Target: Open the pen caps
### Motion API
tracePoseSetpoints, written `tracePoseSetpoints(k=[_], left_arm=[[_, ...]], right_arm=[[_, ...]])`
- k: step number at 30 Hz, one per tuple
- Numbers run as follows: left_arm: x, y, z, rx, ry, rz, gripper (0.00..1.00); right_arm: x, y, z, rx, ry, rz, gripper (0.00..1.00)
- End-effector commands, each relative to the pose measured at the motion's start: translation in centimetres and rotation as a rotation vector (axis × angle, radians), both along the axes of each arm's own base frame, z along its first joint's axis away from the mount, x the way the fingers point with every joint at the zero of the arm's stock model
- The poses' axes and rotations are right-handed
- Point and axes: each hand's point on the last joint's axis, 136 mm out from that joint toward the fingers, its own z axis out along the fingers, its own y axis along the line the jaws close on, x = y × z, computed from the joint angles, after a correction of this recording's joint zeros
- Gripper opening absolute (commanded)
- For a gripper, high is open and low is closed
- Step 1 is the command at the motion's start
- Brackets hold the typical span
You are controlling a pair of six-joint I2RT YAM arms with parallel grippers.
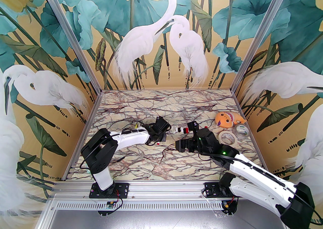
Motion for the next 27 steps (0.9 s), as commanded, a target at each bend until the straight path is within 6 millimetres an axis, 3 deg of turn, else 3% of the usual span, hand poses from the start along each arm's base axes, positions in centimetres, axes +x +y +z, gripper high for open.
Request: tracePoseSetpoints(k=[1,15,24,27], left_arm=[[0.9,1.6,-0.1,0.094,-0.025,0.034,0.13],[2.1,3.4,-1.5,0.192,-0.021,0.064,0.17],[2.1,3.9,-1.5,0.211,-0.021,0.060,0.24],[2.2,4.0,-1.3,0.223,-0.027,0.060,0.32]], right_arm=[[0.0,-0.4,-0.6,-0.027,0.015,-0.028,0.99],[-0.3,-0.8,-1.8,-0.054,0.044,-0.033,0.99],[-0.1,-0.6,-2.2,-0.051,0.051,-0.036,0.99],[-0.1,-0.5,-2.4,-0.045,0.060,-0.039,0.99]])
